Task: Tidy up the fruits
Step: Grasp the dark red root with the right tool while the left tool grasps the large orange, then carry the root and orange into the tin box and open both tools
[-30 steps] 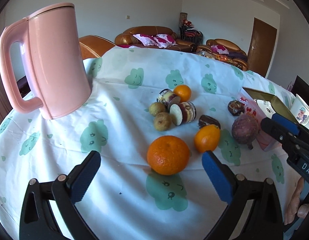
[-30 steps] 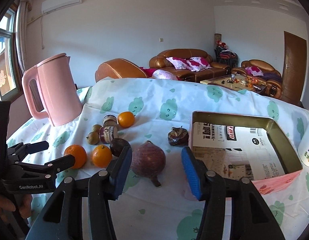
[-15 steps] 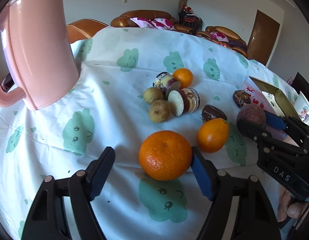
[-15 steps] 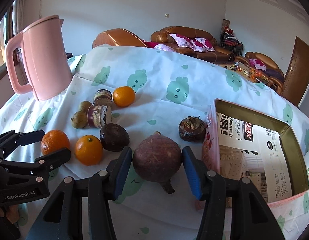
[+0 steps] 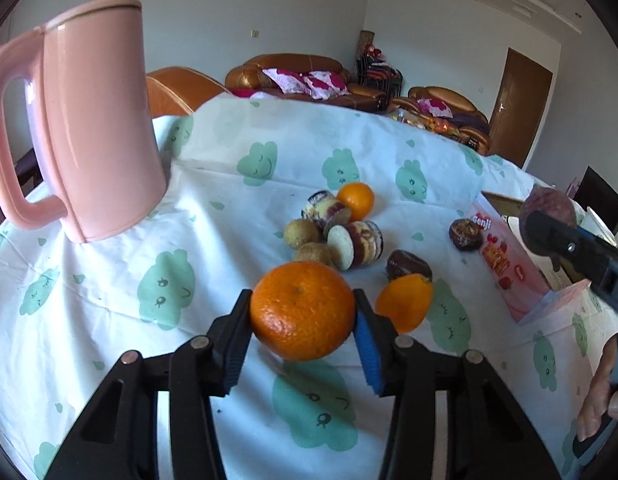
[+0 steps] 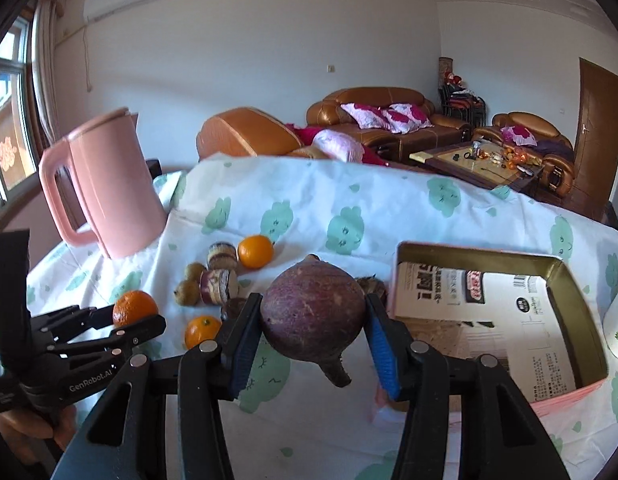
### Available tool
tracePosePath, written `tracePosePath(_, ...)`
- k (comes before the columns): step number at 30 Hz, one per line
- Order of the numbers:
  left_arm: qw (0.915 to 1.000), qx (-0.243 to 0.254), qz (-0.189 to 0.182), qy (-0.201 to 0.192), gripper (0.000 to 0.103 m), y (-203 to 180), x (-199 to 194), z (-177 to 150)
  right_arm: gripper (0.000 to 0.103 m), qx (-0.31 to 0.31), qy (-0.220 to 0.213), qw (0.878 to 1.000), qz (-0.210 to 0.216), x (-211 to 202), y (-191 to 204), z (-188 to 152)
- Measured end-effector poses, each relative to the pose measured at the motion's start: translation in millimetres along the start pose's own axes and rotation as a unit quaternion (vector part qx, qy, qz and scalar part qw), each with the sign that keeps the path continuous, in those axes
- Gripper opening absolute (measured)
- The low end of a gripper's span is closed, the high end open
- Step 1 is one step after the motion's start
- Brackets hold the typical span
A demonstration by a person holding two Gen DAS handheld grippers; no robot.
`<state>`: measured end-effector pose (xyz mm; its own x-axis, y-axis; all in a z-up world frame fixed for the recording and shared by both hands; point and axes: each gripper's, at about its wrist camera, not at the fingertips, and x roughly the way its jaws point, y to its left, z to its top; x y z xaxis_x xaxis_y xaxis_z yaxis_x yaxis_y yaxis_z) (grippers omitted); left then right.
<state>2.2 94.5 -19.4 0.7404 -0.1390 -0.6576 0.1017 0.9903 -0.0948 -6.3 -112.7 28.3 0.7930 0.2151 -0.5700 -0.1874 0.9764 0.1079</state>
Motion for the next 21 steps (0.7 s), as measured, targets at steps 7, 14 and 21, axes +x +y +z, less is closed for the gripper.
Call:
tracePosePath(7, 0.9970, 0.036, -0.040, -0.056, 0.049, -44, -21, 24, 0.052, 0.038, -0.037, 0.997, -0.058, -29, -59, 9)
tracePosePath(14, 0.9921, 0.065, -0.091, -0.057, 0.049, -111, -12, 34, 0.052, 0.081, -0.001, 0.993, -0.091, -26, -118, -8)
tracePosePath(21, 0.9861, 0.096, -0.129, -0.042, 0.049, -176, 5, 37, 0.052, 0.087, 0.015, 0.991, -0.105, -27, -147, -19)
